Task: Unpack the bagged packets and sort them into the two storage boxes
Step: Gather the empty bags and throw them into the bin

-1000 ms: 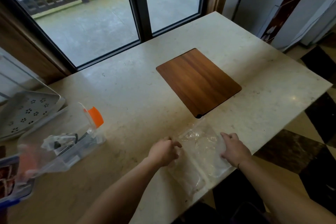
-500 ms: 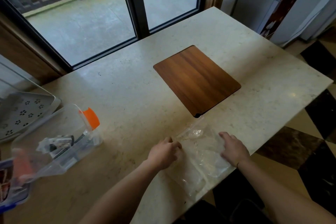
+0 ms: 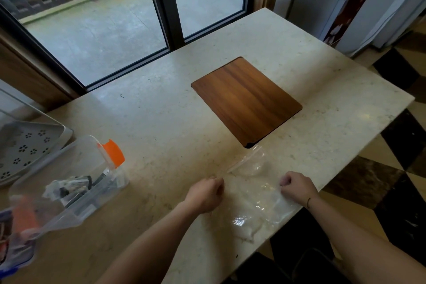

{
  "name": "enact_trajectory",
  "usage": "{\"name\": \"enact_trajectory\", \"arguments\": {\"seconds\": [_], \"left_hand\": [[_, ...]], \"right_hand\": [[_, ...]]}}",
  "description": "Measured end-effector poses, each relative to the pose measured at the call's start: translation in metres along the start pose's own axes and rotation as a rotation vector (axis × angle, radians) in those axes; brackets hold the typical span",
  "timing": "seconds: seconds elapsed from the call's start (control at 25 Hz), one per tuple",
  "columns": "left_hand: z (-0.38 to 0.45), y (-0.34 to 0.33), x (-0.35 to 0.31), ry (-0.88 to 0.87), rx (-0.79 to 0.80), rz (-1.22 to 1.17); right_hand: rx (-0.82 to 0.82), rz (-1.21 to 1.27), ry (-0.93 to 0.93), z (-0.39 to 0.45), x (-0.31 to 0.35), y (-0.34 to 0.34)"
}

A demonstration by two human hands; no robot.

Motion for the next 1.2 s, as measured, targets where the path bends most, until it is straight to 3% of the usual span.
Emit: {"name": "enact_trajectory", "arguments": {"seconds": [0.16, 0.64, 0.84, 1.2], "left_hand": [[-0.006, 0.005, 0.012, 0.048, 0.012, -0.186], [-0.009, 0.025, 0.042, 0.018, -0.125, -0.446], [0.010, 0.030, 0.024, -0.046, -0.081, -0.438], [0.032, 0.015, -0.068, -0.155, -0.004, -0.394]], "right_hand": [[0.057, 0.149, -0.028, -0.008, 0.007, -0.001], [-0.085, 0.351, -0.027, -0.053, 0.029, 0.002], [-0.139, 0.546, -0.077, -0.069, -0.007, 0.019], [-0.257, 0.579, -0.162, -0.111, -0.116, 0.064]]}}
Point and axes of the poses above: each hand's wrist, its own z-axis towards the middle knuckle, its own y-axis out of the back of the hand, x = y × z, the point moved 5 cm from there along z, towards the middle knuckle, and after that the axes turned 13 degrees about -y, right-handed, at the moved point
